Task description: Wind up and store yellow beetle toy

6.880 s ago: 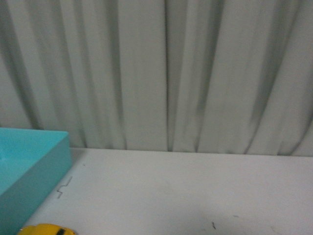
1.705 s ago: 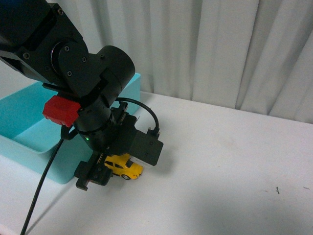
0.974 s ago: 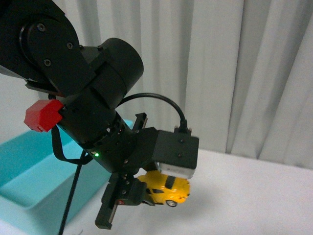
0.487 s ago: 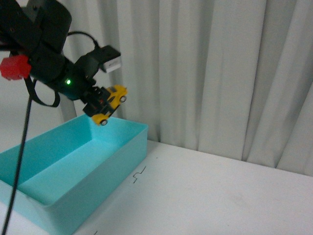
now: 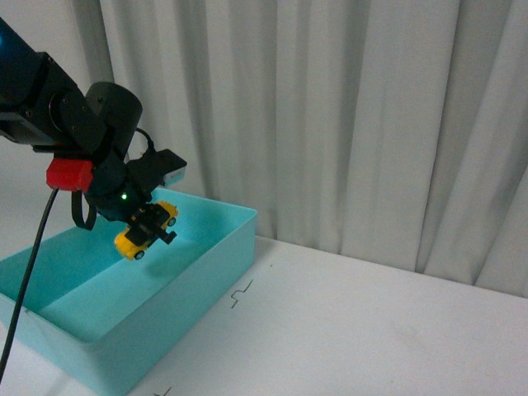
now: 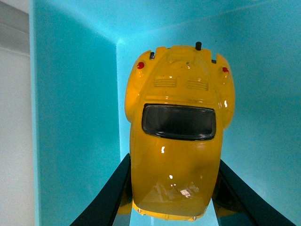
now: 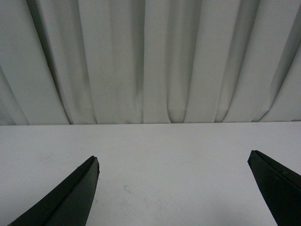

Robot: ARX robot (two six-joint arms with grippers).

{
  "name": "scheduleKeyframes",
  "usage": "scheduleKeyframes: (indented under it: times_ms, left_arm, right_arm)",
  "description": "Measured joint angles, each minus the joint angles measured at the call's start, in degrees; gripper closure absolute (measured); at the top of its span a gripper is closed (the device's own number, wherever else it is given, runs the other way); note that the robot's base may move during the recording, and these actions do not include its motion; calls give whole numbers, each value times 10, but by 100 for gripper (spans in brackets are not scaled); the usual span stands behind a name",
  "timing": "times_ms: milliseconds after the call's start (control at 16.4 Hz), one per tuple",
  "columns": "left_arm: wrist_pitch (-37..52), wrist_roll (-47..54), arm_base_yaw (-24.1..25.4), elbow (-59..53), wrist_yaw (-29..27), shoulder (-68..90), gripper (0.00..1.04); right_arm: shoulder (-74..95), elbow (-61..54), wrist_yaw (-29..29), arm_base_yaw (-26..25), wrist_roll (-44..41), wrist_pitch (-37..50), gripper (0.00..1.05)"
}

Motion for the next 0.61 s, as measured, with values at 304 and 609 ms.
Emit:
scheduleKeyframes:
  times_ms: [304,609]
  left_arm:
    - [-20,-5,5,3,2,49,64]
    - [-26,-5,-4,-3,19,59,43]
  right_arm:
    - [0,0,0,0,0,0,7]
    - [0,0,0,0,0,0,7]
